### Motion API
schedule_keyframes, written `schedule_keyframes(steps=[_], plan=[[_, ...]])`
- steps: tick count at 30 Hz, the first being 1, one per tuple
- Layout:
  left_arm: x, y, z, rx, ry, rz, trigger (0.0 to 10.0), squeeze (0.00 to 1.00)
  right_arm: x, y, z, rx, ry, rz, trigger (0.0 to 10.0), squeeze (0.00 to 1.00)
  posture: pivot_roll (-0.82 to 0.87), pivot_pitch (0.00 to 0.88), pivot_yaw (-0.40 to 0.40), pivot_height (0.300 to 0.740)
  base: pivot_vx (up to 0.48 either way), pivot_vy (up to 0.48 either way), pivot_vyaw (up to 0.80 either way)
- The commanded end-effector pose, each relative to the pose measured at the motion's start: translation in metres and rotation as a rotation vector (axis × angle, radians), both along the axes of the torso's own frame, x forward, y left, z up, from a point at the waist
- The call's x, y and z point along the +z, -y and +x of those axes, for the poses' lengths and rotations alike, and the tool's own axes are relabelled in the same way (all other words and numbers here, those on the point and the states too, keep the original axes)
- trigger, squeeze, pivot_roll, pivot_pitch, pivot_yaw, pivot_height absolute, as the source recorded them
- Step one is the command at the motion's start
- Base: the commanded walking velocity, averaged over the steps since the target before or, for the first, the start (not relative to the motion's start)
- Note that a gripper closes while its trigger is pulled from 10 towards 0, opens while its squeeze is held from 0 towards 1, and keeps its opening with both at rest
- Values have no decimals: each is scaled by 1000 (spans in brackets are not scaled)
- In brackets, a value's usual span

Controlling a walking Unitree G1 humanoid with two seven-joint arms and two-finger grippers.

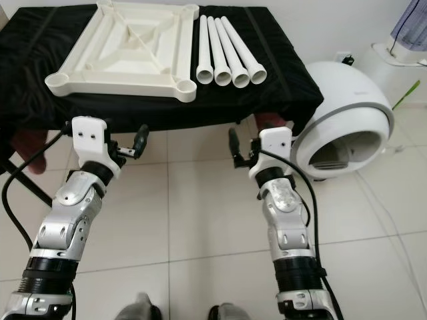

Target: Building children table

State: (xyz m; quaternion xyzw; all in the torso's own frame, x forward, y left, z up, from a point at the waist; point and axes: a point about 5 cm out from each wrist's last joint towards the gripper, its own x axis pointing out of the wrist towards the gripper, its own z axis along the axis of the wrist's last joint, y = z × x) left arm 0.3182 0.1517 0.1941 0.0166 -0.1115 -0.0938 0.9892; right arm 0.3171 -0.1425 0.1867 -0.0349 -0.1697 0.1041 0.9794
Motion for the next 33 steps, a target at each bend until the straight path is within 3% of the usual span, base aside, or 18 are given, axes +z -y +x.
schedule_keyframes(steps=[1,8,13,19,22,33], plan=[[-6,-1,0,2,-26,-3,10000,0,-3,-3,0,14,-15,5,10000,0,-17,96,-7,740,0,-285,0],[-9,4,2,56,-30,5,10000,0,-7,-1,-1,10,-27,5,10000,0,-14,99,-3,740,0,0,0],[-8,5,2,8,-70,-18,10000,0,-4,1,-2,7,-22,-1,10000,0,-15,114,3,740,0,0,0],[-1,-2,0,-2,-50,-13,10000,0,0,3,-3,11,-10,-10,10000,0,-12,124,7,740,0,0,0],[2,-9,-1,18,-41,-22,10000,0,4,6,-2,7,3,-18,10000,0,-9,126,8,740,305,0,0],[1,-7,-2,12,-62,-57,10000,0,6,8,0,3,10,-24,10000,0,0,126,3,740,329,0,0]])
